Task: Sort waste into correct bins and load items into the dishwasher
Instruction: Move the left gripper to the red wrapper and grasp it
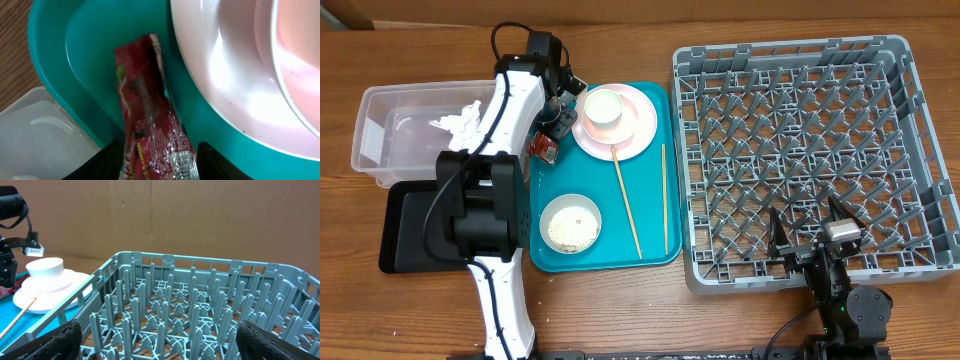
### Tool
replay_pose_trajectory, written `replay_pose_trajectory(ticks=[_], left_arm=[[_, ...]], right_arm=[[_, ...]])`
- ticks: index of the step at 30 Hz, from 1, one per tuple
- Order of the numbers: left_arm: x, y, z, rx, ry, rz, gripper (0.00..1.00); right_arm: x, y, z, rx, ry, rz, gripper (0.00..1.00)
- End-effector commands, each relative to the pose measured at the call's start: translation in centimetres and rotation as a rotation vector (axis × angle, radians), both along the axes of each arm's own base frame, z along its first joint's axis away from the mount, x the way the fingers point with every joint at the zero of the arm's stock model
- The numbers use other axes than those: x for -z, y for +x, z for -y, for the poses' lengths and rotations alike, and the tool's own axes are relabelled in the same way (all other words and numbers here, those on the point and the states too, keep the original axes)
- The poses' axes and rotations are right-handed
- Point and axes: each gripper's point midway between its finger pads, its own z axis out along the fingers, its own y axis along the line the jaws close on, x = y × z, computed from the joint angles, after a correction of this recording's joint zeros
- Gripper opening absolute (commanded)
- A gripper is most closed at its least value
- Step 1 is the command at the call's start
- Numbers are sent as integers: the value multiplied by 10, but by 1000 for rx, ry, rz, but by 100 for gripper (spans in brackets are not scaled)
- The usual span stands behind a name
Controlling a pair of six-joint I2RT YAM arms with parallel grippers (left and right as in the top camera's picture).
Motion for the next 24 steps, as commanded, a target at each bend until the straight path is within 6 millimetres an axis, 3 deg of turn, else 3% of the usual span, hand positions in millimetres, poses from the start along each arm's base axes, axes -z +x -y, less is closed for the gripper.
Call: replay_pose_trajectory(ticks=[1, 8, 24], left_arm=[[-1, 3, -6, 8, 16, 9, 51], [0, 7, -7, 1, 12, 24, 51], [16, -4, -6, -19, 2, -18, 50]], right_arm=[[3, 0, 0, -1, 4, -3, 100], [3, 0, 0, -1, 4, -3, 100], [3, 0, 0, -1, 4, -3, 100]])
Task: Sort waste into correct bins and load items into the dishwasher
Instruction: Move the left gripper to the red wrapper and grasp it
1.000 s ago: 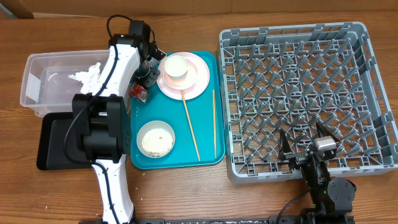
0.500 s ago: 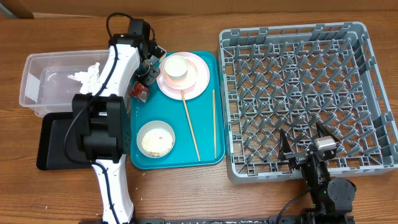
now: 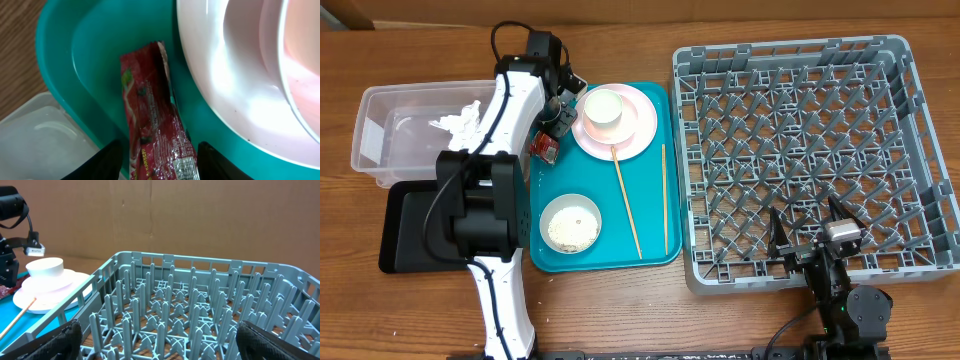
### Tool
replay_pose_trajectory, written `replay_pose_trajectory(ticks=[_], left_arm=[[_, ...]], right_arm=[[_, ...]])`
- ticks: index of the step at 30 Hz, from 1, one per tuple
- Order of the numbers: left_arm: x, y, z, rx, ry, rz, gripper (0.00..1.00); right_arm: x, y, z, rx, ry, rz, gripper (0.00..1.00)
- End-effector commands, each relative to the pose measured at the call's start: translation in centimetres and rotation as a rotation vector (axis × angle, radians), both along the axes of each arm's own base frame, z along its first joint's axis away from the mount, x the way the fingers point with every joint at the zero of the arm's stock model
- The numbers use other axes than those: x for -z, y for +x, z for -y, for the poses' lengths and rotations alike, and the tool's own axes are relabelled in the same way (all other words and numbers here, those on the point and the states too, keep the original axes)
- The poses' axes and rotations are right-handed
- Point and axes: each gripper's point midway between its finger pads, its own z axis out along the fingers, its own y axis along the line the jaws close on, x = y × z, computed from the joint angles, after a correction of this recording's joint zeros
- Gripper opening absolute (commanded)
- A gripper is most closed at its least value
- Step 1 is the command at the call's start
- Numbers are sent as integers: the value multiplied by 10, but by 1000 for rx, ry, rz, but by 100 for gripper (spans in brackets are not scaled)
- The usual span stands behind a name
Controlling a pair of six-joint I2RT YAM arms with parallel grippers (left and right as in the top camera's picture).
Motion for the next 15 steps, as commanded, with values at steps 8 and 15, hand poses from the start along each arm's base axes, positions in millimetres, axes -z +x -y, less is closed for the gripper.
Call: replay_pose_trajectory(ticks=[8, 15], left_arm=[[20, -9, -6, -21, 2, -36, 45], [21, -10, 2, -37, -44, -42, 33]], right_arm=[[3, 0, 0, -1, 4, -3, 100], [3, 0, 0, -1, 4, -3, 100]])
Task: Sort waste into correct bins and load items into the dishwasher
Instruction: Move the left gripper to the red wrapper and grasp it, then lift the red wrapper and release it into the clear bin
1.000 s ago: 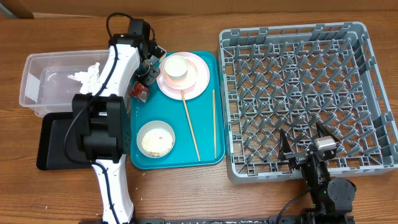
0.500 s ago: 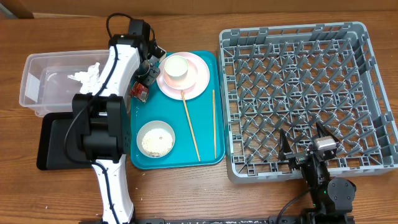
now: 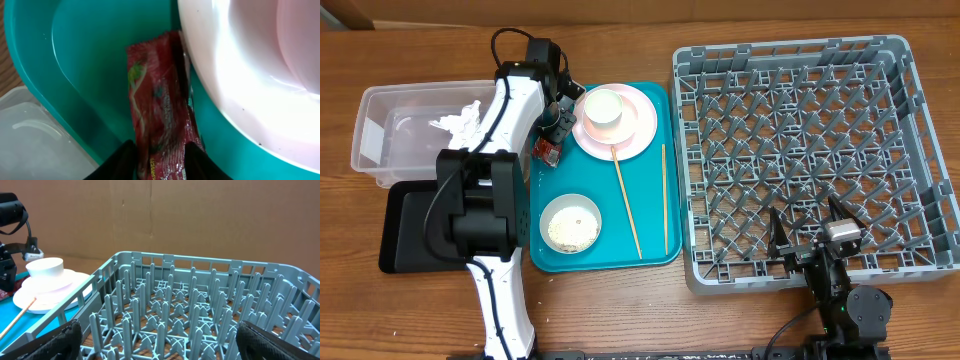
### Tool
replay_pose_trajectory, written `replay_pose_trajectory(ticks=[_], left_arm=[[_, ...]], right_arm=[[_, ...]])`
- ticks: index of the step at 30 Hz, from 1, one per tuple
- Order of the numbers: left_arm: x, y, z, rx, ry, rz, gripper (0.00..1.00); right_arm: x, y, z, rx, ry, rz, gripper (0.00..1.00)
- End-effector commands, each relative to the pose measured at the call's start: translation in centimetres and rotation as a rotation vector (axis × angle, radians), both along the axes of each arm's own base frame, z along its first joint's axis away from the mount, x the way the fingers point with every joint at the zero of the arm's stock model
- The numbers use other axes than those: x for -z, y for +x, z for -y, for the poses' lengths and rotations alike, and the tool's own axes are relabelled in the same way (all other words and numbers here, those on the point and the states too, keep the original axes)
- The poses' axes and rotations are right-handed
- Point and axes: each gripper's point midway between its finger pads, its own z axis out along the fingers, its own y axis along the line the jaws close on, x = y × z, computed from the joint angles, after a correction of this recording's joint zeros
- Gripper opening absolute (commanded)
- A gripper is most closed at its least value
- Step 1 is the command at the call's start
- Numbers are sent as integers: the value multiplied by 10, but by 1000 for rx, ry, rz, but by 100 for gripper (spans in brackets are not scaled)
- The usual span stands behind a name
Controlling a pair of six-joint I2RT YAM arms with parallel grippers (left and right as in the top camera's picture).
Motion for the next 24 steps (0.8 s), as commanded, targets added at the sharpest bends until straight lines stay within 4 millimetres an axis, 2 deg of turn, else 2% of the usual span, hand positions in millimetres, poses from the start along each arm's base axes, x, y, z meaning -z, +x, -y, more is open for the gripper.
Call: replay_pose_trajectory(ticks=[1, 16, 22, 24], left_arm=[[9, -4, 6, -21, -53, -24, 33], [10, -12, 14, -51, -103, -56, 22], [10, -14, 15, -56, -108, -65, 10], [10, -15, 9, -103, -78, -61, 7]], right_arm=[[3, 0, 0, -2, 4, -3, 100], [3, 0, 0, -2, 4, -3, 100], [3, 0, 0, -2, 4, -3, 100], [3, 0, 0, -2, 4, -3, 100]])
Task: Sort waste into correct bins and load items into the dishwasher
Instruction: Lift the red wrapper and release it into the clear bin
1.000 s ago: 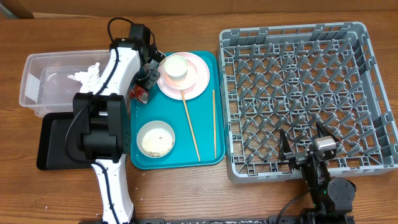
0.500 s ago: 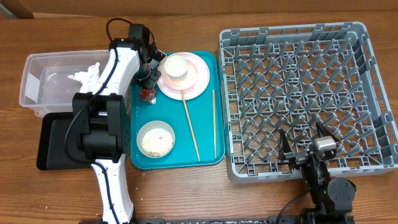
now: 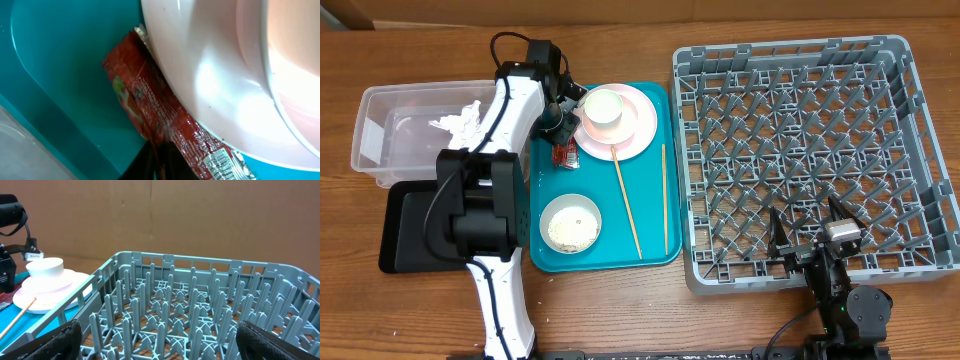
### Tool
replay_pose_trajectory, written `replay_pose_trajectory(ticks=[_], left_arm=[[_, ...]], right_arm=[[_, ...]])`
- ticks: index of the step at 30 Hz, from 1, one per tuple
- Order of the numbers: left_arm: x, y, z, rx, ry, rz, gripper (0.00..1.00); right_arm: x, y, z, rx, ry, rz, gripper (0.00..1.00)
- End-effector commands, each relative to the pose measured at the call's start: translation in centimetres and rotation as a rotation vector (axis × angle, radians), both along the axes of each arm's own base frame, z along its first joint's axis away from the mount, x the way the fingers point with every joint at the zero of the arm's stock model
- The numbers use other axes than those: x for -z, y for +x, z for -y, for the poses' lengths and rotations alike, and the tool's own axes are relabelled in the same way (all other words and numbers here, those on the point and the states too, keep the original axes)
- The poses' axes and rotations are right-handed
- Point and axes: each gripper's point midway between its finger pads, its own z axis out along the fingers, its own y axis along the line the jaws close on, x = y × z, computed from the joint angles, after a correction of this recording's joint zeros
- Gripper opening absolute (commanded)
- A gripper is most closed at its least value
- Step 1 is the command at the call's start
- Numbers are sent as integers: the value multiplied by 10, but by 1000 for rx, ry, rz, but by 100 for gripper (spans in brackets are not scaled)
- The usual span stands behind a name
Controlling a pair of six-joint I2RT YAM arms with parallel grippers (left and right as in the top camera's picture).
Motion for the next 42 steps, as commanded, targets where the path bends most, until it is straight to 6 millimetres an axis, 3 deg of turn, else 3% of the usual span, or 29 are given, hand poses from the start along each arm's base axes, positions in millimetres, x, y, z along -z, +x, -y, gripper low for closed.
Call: replay_pose_trajectory(ticks=[1, 4, 9, 12, 20, 24, 26, 31, 37, 42], left_arm=[[7, -4, -9, -84, 31, -18, 5], [4, -4, -20, -147, 90, -12, 4], [-15, 3, -22, -195, 93, 16, 4], [-40, 13, -21, -229, 80, 57, 4], [-135, 28, -23, -353, 31, 228, 4], [-171, 20, -49, -487, 89, 310, 4], [-180, 15, -67, -553, 130, 331, 4], [-176, -4, -109, -706, 192, 293, 4], [-154, -27, -158, -890, 209, 223, 4], [-132, -45, -187, -1014, 207, 166, 4]], right_arm=[[3, 0, 0, -1, 4, -3, 100], [3, 0, 0, -1, 4, -3, 100], [3, 0, 0, -1, 4, -3, 100], [3, 0, 0, -1, 4, -3, 100], [3, 0, 0, -1, 4, -3, 100], [3, 0, 0, -1, 4, -3, 100], [3, 0, 0, -1, 4, -3, 100], [3, 0, 0, -1, 4, -3, 100], [3, 0, 0, -1, 4, -3, 100], [3, 0, 0, -1, 4, -3, 100]])
